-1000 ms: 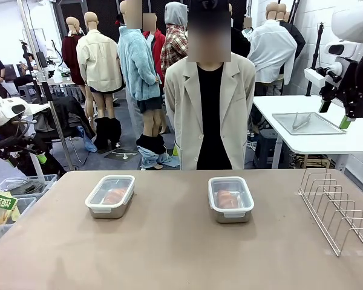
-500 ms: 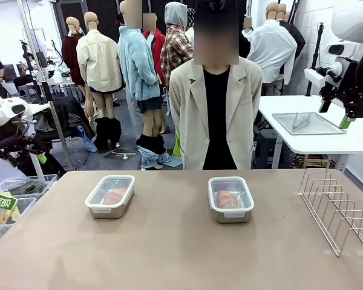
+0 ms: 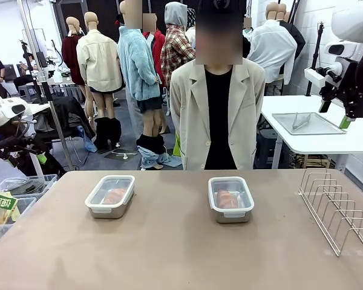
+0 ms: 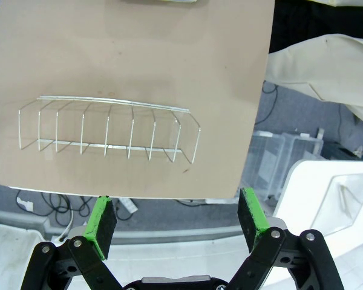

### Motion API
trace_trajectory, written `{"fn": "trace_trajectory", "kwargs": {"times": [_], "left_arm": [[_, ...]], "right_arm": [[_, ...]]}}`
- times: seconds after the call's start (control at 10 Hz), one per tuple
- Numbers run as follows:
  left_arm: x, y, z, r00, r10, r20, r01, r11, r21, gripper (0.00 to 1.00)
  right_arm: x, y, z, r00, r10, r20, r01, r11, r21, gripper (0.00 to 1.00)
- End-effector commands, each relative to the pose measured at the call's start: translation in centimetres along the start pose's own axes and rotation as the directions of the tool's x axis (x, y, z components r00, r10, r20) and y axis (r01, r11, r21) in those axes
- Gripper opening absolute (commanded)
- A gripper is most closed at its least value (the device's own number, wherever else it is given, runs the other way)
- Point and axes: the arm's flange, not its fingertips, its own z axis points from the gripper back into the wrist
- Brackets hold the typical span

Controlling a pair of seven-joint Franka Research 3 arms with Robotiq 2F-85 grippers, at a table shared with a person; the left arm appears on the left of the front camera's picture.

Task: Place the bread in airtight containers.
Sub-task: Release when the human grabs the Airtight Container lid.

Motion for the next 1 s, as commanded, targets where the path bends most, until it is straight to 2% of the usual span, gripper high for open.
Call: {"fn": "trace_trajectory", "kwargs": {"times": [0.0,0.9], "left_arm": [[-0.13,0.06,0.02,1.000,0.003,0.007,-0.003,1.000,0.011,1.00],[-0.13,0.06,0.02,1.000,0.003,0.007,-0.003,1.000,0.011,1.00]], "right_arm": [[0.14,0.06,-0.02,1.000,-0.016,0.005,0.016,1.000,0.003,1.00],[0.14,0.06,-0.02,1.000,-0.016,0.005,0.016,1.000,0.003,1.00]]}}
